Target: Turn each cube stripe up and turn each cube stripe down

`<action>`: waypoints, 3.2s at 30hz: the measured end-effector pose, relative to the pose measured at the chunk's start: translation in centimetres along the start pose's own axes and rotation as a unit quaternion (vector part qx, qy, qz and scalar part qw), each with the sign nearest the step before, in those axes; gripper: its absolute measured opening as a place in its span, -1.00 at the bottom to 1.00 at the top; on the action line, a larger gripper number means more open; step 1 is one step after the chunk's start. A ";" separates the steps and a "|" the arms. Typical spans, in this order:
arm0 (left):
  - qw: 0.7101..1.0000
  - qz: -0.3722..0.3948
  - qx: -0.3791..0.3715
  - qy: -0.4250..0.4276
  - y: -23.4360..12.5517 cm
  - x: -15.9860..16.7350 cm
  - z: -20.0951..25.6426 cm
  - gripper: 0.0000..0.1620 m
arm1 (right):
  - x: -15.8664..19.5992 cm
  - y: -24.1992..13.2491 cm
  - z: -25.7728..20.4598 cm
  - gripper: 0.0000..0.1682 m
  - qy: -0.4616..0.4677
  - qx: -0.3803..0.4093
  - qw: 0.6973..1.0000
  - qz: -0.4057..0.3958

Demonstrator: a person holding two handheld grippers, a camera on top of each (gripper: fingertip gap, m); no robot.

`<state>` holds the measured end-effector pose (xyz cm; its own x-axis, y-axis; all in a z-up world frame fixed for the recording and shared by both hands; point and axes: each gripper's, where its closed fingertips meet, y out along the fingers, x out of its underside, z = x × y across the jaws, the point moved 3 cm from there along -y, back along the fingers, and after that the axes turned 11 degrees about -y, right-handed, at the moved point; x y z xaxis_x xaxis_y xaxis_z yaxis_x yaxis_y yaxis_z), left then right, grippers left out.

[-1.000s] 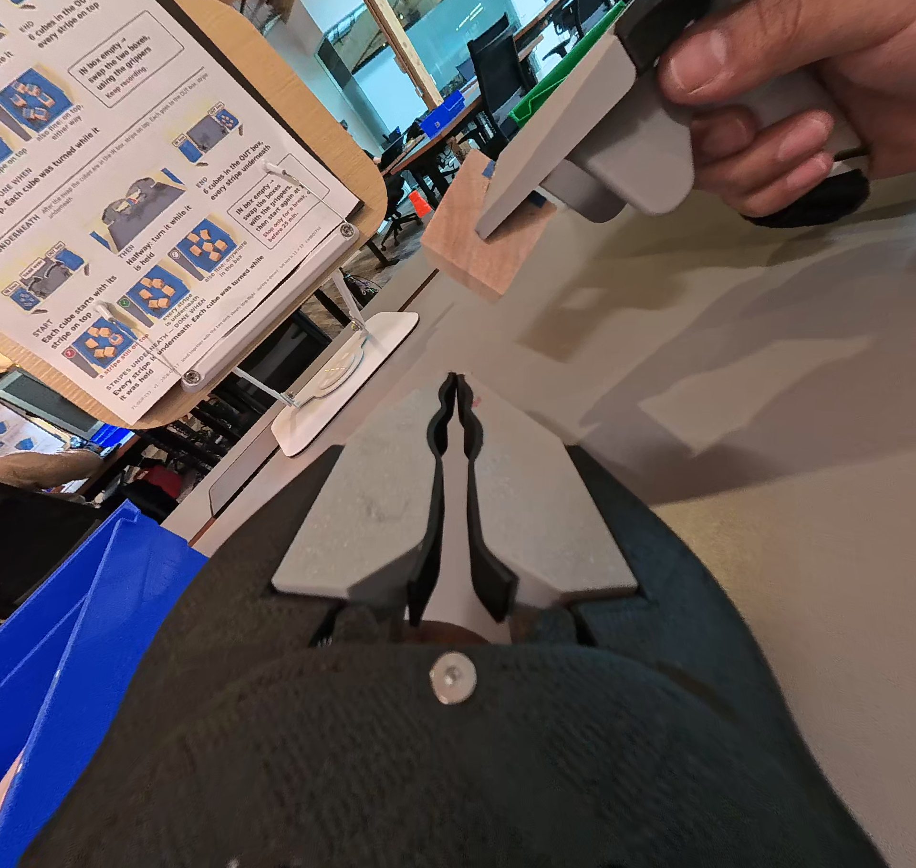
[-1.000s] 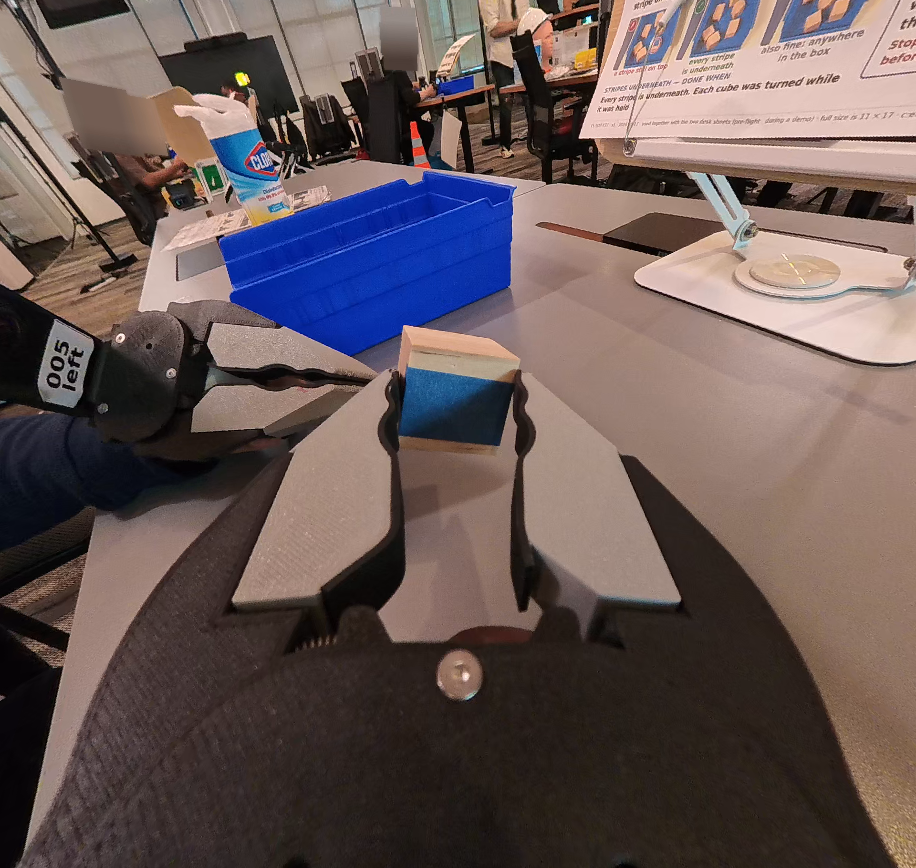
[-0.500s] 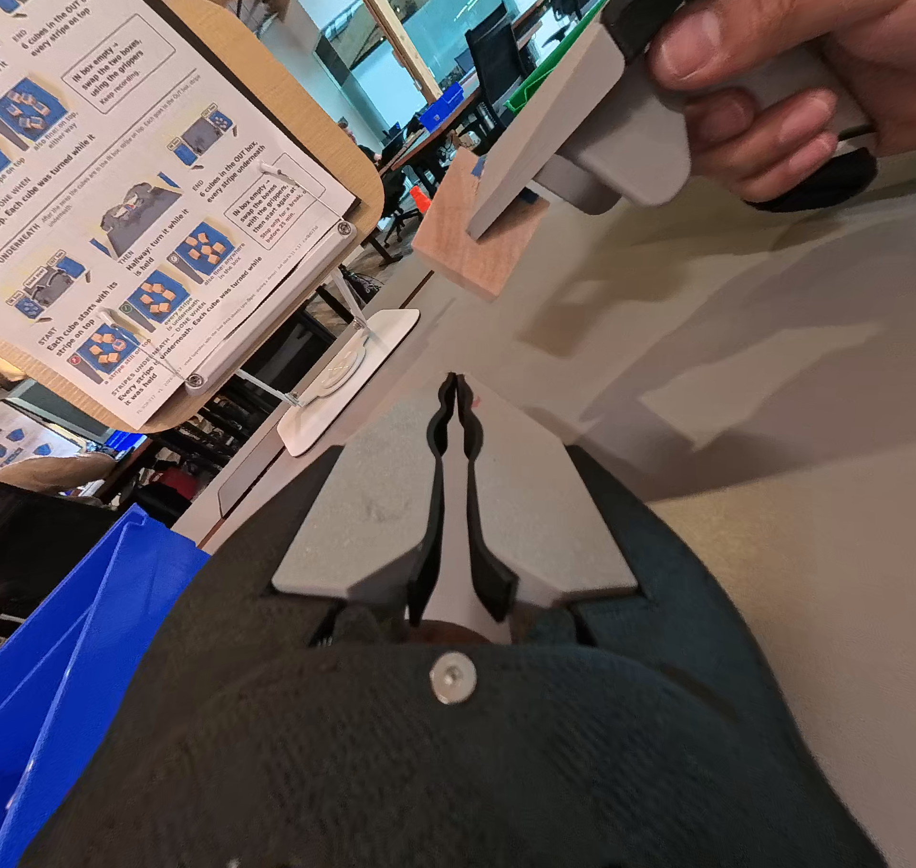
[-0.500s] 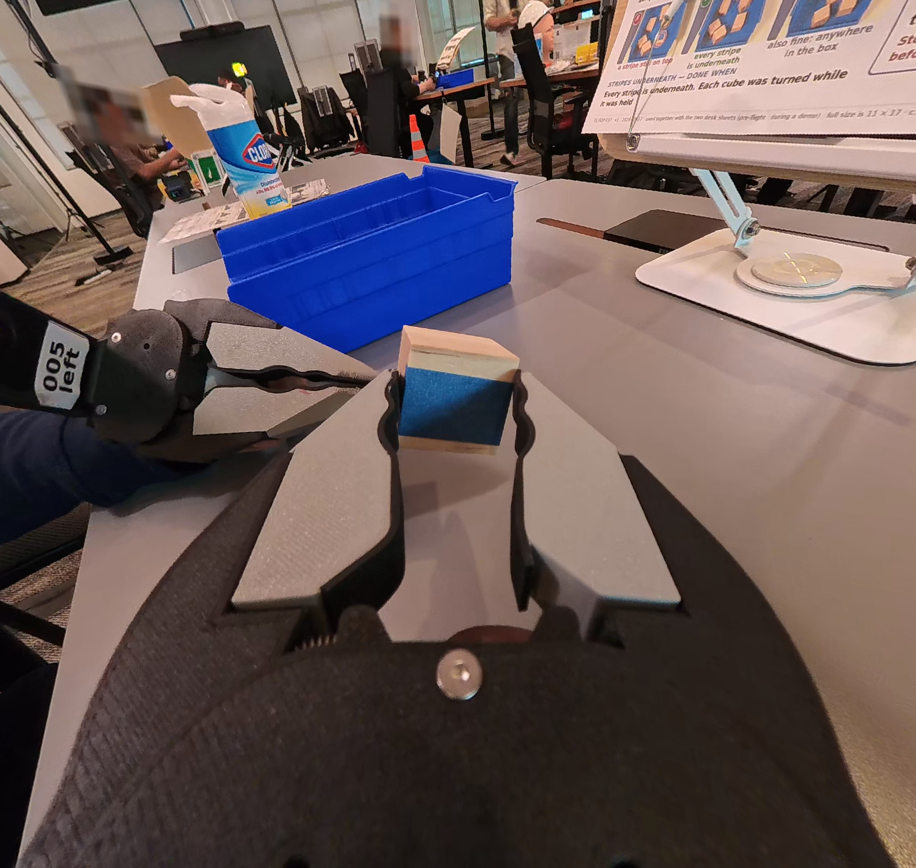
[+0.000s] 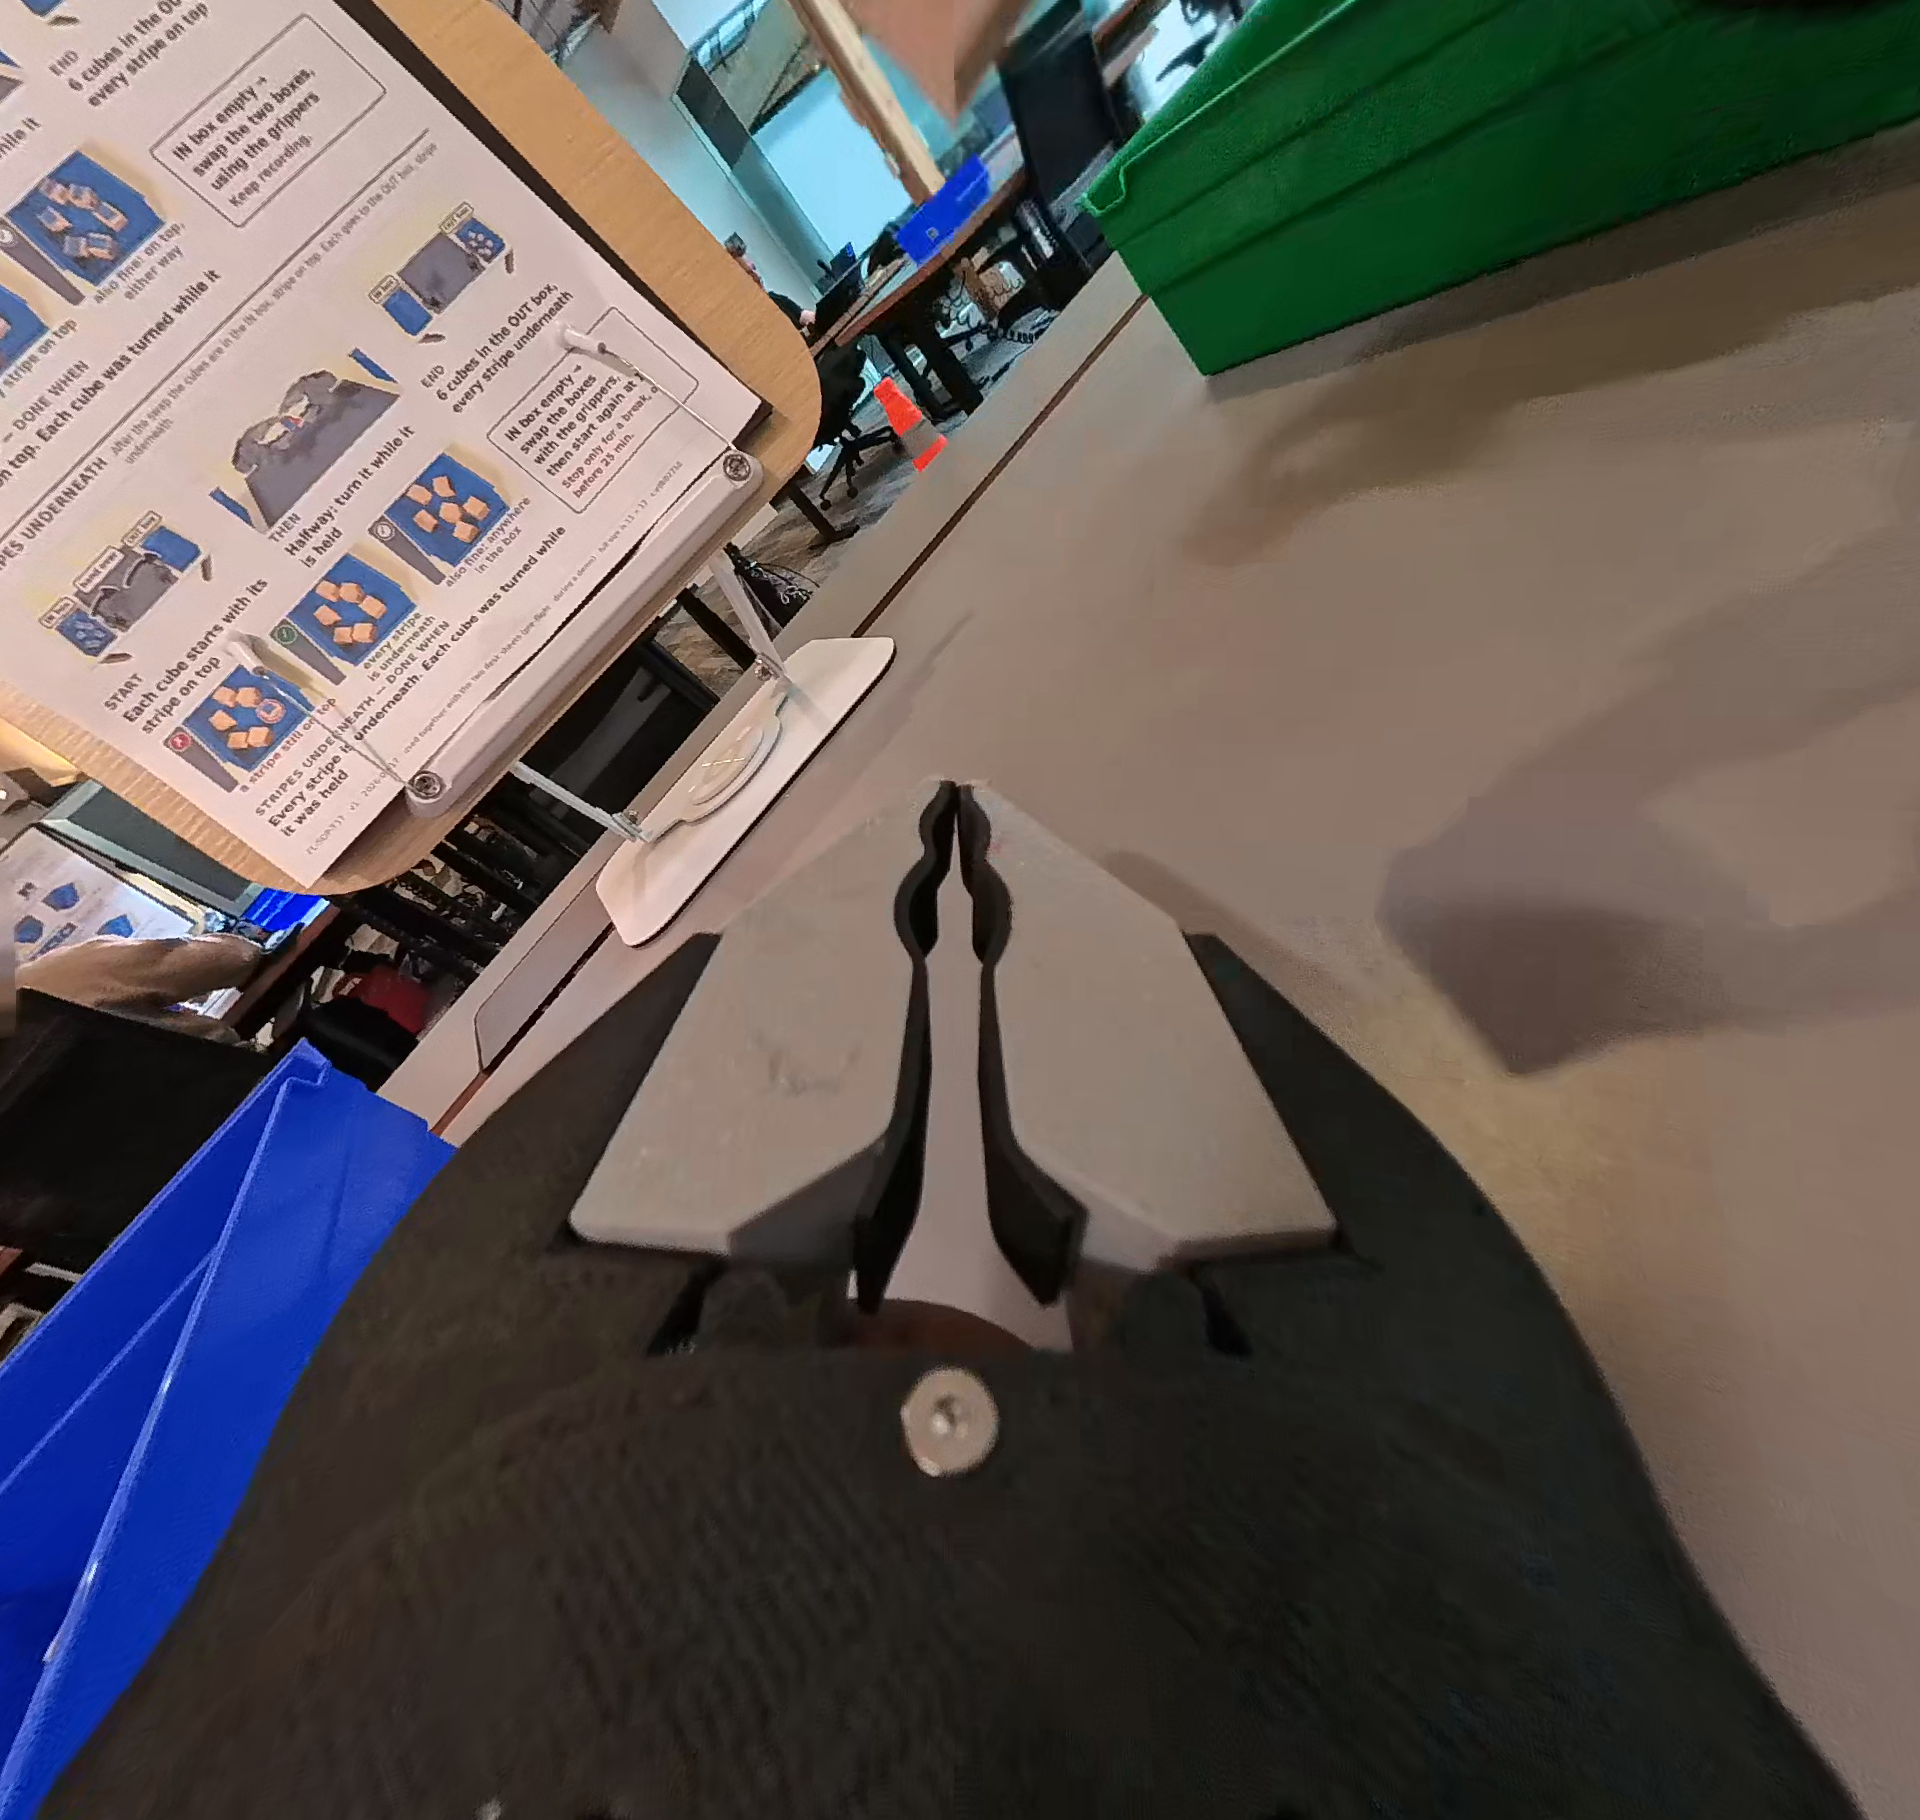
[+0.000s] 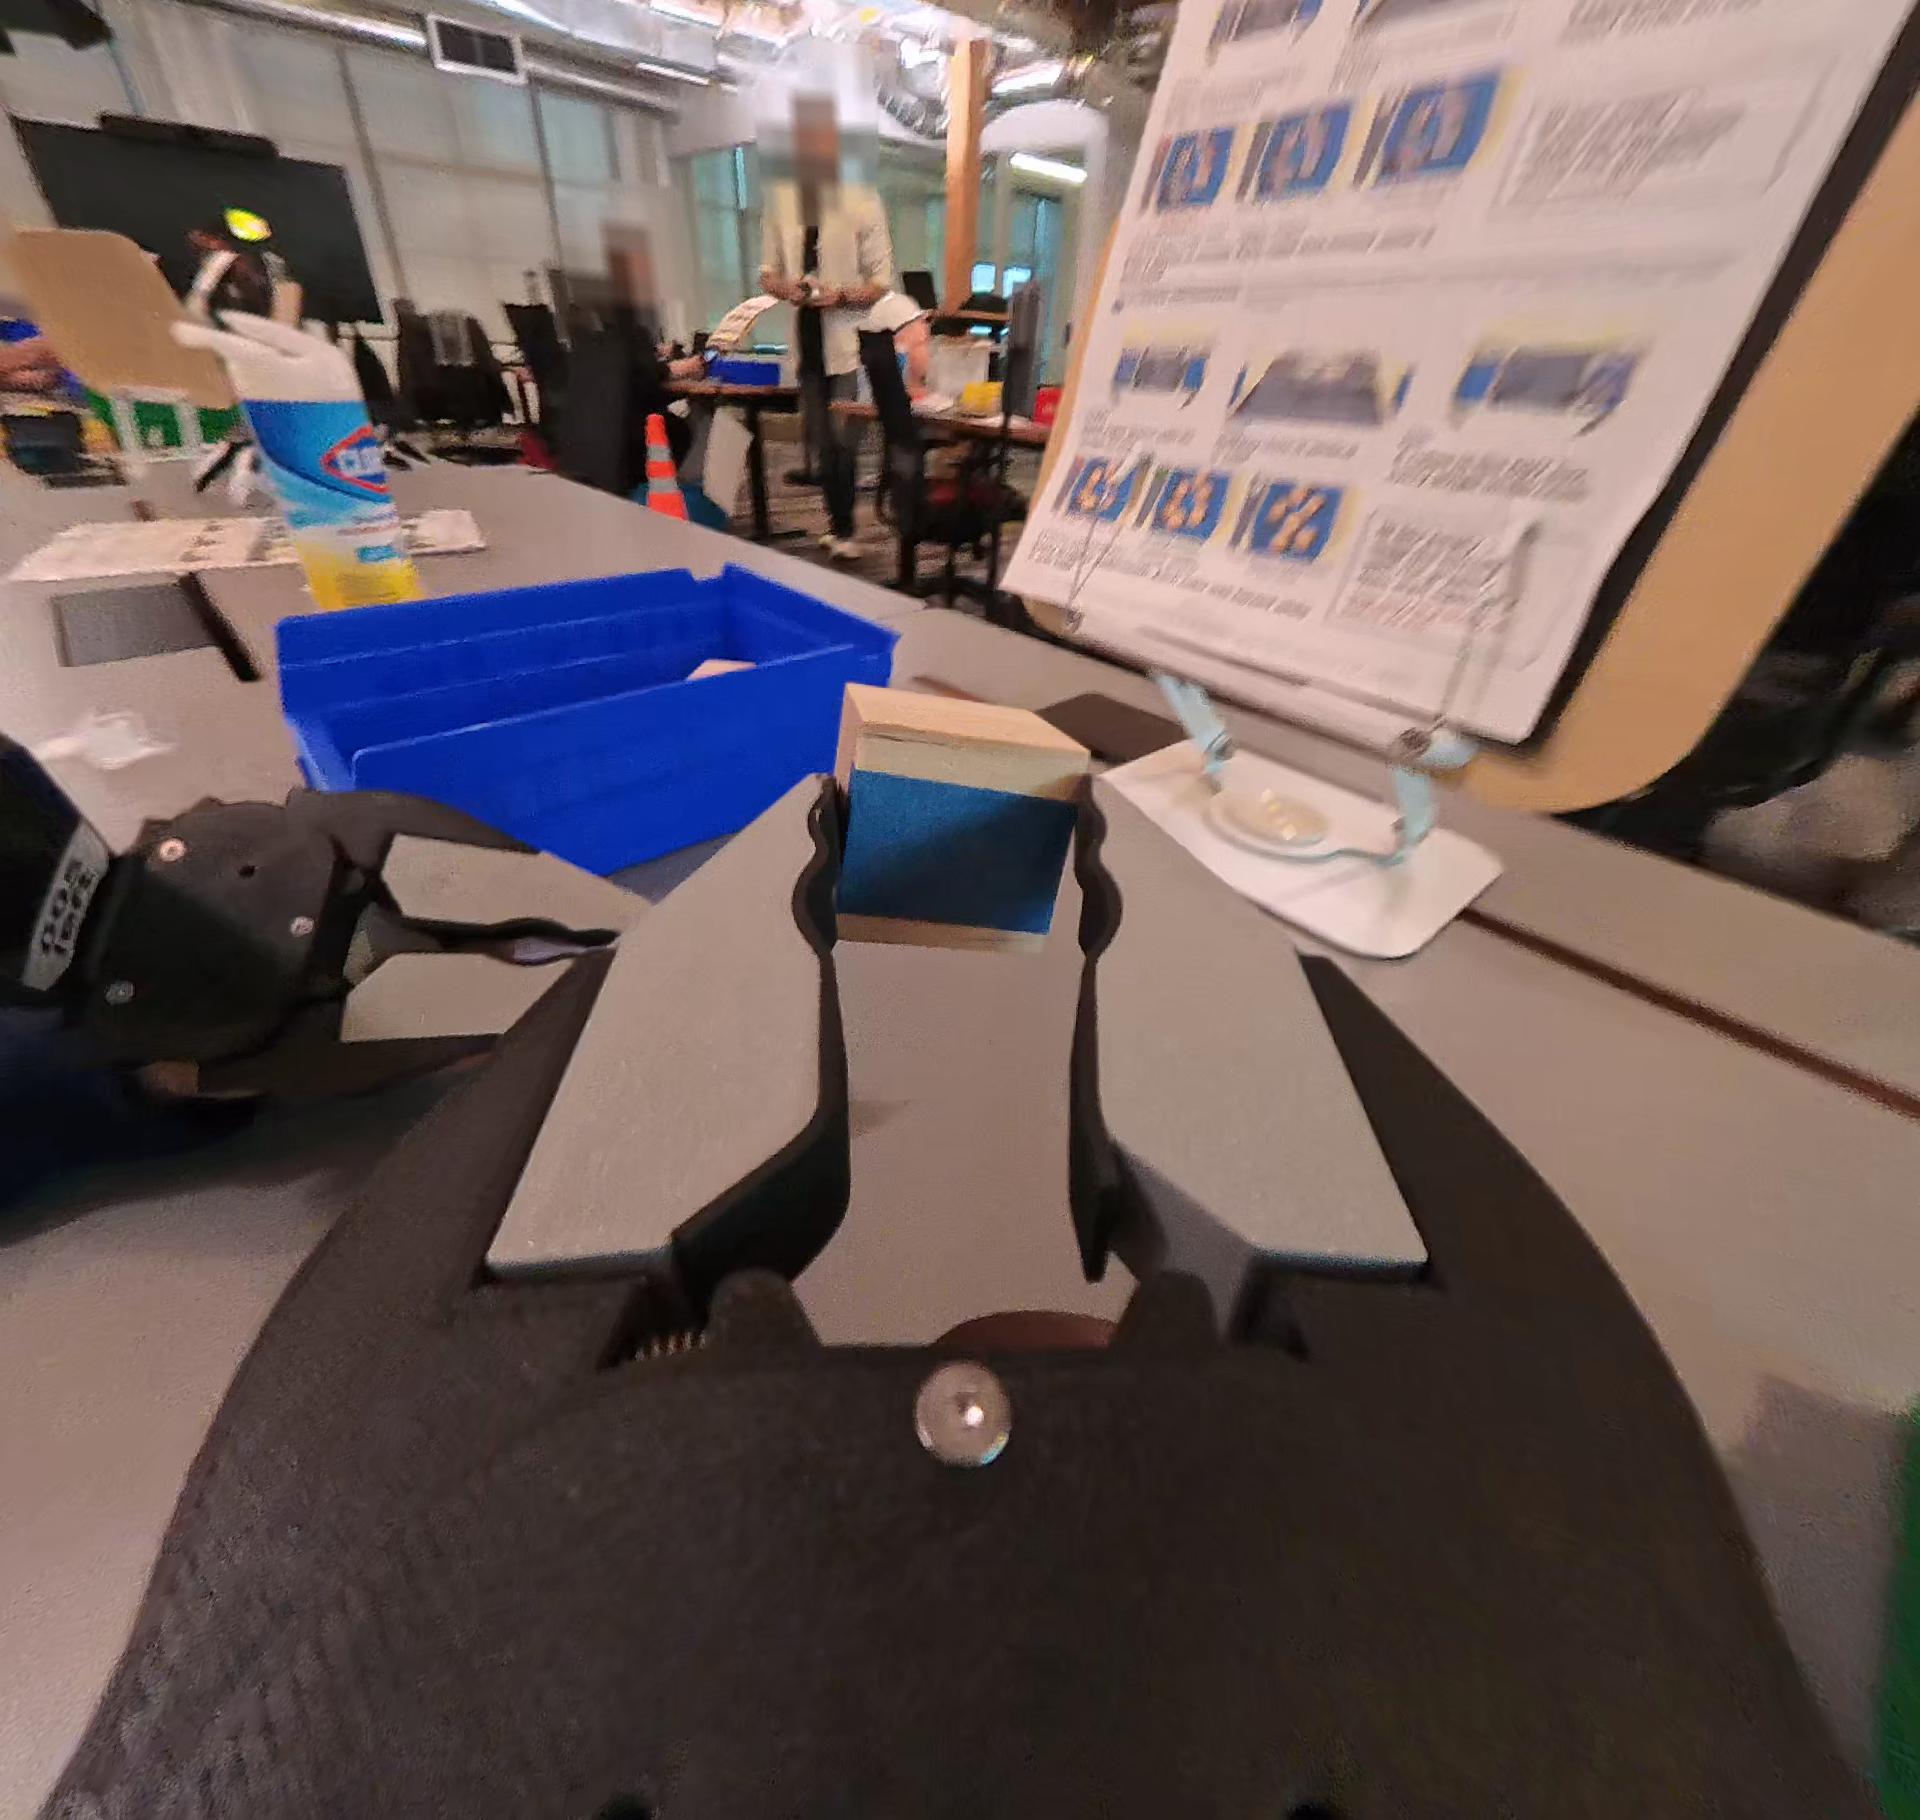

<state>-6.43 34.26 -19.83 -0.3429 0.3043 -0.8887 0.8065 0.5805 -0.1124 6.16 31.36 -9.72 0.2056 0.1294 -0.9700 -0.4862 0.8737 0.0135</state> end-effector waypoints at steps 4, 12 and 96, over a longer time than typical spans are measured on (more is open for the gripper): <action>1.000 -0.003 0.002 0.003 0.0 0.0 0.0 -1.00 | -3.3 -2.9 3.4 -0.50 -0.030 0.048 0.998 -0.022; 1.000 0.006 -0.005 0.002 -0.3 -0.5 -0.3 -1.00 | 1.9 -10.5 17.7 -0.49 -0.029 0.171 0.941 -0.290; 0.851 -0.498 0.143 -0.083 -3.6 16.3 -21.6 -0.42 | 12.7 5.0 -3.4 -0.54 -0.037 -0.098 0.961 -0.255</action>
<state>-25.33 53.49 -24.31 -0.8714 -0.3566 -0.3369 0.2478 0.2727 -0.9296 3.48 35.75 -22.75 0.5156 -0.2530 -0.8186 -0.4550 0.7287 -0.5118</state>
